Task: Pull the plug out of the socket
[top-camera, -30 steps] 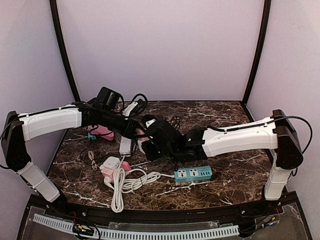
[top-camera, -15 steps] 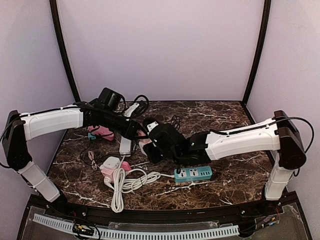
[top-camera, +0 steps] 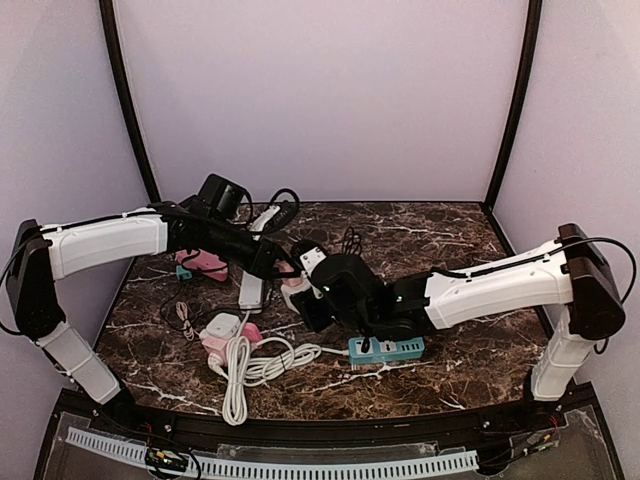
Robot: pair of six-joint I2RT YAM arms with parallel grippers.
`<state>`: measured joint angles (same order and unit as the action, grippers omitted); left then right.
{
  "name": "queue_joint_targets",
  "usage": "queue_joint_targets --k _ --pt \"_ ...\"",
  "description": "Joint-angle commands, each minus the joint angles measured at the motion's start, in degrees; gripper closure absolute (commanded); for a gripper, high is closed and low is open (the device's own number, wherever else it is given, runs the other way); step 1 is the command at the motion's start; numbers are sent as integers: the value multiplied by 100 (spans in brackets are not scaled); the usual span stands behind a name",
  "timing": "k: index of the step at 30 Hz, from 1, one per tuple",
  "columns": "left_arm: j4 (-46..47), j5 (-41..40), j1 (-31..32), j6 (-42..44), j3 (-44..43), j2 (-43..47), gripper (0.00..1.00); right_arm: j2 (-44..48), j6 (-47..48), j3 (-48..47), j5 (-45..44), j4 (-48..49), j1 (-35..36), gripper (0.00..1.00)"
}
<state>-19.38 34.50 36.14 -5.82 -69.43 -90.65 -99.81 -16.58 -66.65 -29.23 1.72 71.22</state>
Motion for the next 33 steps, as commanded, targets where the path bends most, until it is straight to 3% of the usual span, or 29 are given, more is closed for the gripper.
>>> queue_joint_targets --k 1,8,20,26,33 --pt "-229 -96 -134 55 -85 -11 88 330 48 -64 -333 277 83 100" --pt "-28 -110 -134 38 24 130 89 191 -476 -286 -583 -152 30 100" --pt "158 13 -132 37 135 307 89 258 -1309 -264 -207 -705 -389 100" --pt "158 11 -132 19 125 308 89 264 -1253 -218 -175 -666 -391 100" --pt "-124 -166 -134 67 -31 246 89 453 -540 89 -83 112 -211 100"
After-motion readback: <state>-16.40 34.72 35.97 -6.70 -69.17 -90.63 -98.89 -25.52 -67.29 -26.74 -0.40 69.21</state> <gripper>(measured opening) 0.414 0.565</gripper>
